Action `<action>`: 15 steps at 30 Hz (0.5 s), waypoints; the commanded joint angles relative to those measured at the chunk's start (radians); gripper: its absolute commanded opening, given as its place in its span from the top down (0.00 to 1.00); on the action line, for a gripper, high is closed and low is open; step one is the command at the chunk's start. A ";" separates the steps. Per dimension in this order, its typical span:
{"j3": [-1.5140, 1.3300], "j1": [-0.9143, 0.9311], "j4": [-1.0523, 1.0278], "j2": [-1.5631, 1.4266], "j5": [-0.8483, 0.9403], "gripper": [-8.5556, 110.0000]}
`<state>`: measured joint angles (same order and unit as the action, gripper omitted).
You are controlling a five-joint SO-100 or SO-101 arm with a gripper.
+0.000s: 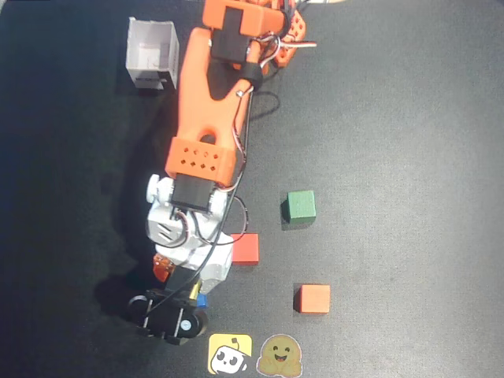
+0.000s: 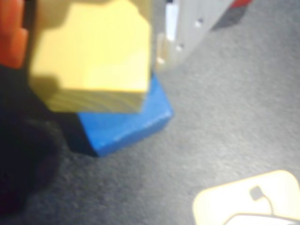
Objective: Put the yellow cube on top of the blue cube.
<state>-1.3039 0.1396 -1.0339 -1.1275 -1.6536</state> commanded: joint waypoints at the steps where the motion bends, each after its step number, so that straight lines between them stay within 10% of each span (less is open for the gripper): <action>1: 0.080 -0.003 0.017 -0.011 -0.006 0.74; 15: 0.074 -0.005 0.023 -0.044 -0.008 0.74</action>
<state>-1.3039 0.1427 -1.0293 -1.1275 -1.6536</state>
